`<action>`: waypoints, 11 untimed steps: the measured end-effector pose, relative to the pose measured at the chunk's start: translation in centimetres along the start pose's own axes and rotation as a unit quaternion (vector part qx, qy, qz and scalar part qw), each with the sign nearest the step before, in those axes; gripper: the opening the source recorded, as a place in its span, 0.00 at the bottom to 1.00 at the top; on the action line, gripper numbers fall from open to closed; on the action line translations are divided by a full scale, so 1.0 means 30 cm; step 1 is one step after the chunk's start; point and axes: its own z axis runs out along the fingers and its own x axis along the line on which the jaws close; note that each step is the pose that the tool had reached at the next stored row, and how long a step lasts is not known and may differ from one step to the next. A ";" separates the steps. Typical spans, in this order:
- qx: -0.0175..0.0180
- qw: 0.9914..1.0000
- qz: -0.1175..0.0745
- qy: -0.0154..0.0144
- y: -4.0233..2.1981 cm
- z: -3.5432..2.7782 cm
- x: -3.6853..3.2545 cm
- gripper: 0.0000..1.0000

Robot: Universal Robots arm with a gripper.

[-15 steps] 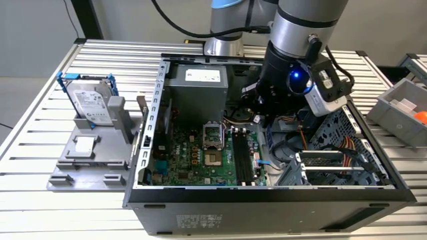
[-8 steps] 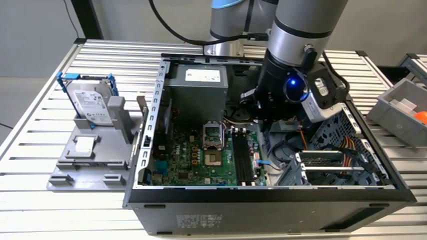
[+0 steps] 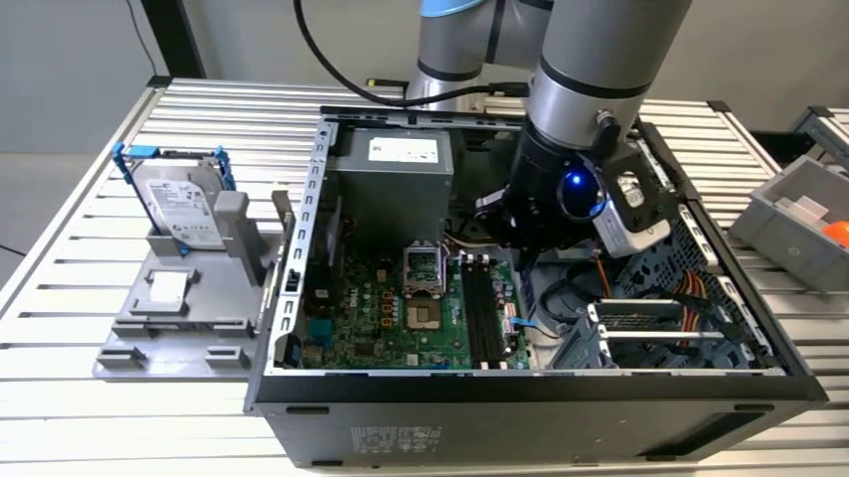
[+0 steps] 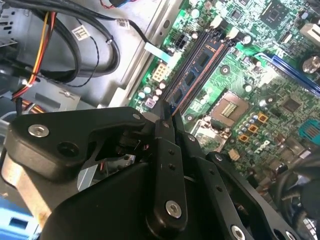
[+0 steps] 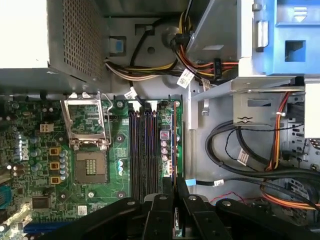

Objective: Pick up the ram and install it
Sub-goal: 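Insert the ram into the slot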

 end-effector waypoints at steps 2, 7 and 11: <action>0.001 1.000 0.000 0.000 -0.001 0.011 0.000 0.00; 0.003 1.000 0.000 0.000 -0.006 0.038 0.004 0.00; 0.005 1.000 0.000 0.000 -0.013 0.059 0.006 0.00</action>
